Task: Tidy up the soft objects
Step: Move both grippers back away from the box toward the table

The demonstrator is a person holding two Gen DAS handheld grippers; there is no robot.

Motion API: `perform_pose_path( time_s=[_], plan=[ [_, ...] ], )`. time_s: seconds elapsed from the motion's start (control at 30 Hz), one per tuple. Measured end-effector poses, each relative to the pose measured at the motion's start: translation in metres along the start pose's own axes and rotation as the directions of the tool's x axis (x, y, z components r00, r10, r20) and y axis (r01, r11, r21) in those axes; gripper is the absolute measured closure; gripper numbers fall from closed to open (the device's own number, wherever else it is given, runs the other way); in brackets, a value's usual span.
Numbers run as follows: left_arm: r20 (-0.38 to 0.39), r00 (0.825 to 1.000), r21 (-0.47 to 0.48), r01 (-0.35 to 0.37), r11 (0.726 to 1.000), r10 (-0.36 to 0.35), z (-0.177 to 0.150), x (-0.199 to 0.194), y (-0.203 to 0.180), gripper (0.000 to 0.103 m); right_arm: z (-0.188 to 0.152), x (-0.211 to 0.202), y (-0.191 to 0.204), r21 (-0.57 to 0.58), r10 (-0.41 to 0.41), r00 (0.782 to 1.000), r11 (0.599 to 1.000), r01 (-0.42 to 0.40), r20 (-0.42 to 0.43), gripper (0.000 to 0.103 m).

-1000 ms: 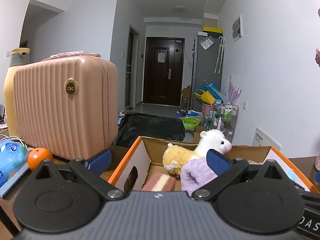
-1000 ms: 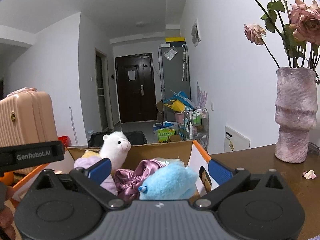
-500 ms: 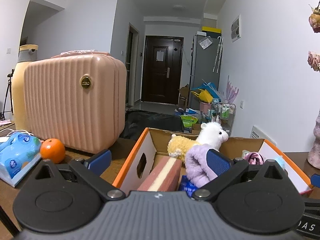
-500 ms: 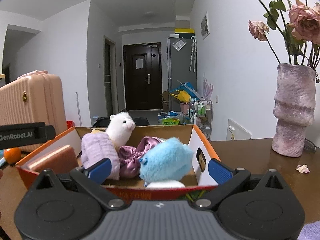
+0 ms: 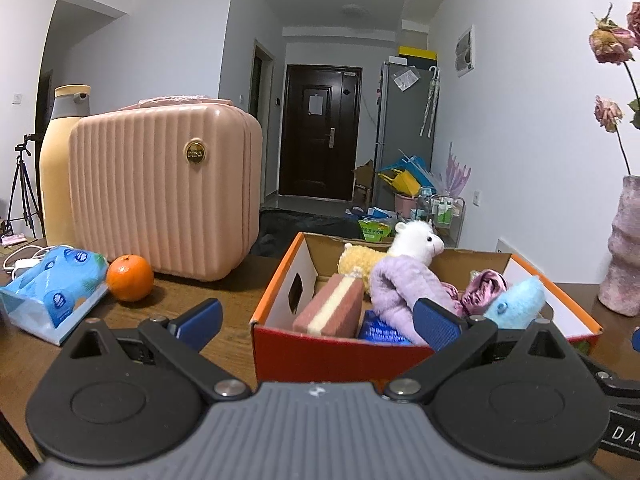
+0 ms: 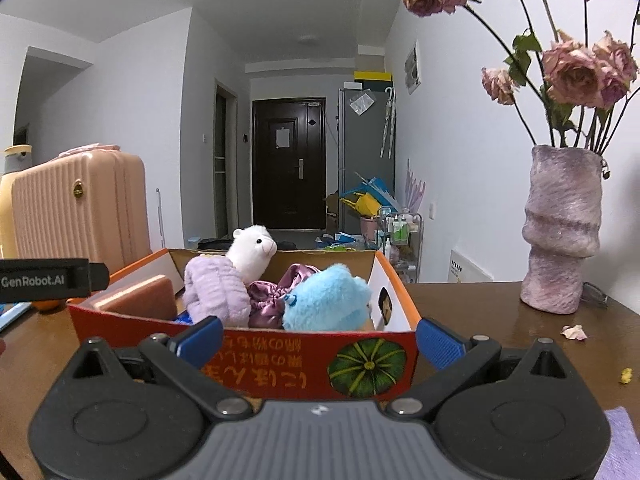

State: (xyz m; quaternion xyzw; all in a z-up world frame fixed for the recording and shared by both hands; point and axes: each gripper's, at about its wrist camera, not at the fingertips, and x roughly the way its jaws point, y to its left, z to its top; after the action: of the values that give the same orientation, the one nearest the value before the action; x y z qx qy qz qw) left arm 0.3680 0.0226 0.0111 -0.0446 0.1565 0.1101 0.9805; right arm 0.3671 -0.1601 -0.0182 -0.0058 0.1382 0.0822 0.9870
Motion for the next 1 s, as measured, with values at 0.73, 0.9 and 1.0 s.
perform_pose_path(
  time_s=[0.73, 0.9, 1.0],
  plan=[
    [-0.072, 0.995, 0.046, 0.075, 0.996, -0.072, -0.034, -0.072, -0.003, 0.000, -0.023, -0.083, -0.009, -0.046, -0.027, 1.000, 0.999, 0.028, 0.009, 0.000],
    [-0.090, 0.992, 0.054, 0.092, 0.994, -0.087, -0.040, -0.084, -0.006, 0.000, -0.027, -0.099, -0.013, -0.053, -0.037, 0.999, 0.998, 0.038, 0.009, 0.000],
    [-0.100, 0.991, 0.057, 0.099, 0.993, -0.093, -0.044, -0.090, -0.008, 0.000, -0.029, -0.108, -0.017, -0.053, -0.041, 0.999, 0.998, 0.041, 0.007, 0.000]
  ],
)
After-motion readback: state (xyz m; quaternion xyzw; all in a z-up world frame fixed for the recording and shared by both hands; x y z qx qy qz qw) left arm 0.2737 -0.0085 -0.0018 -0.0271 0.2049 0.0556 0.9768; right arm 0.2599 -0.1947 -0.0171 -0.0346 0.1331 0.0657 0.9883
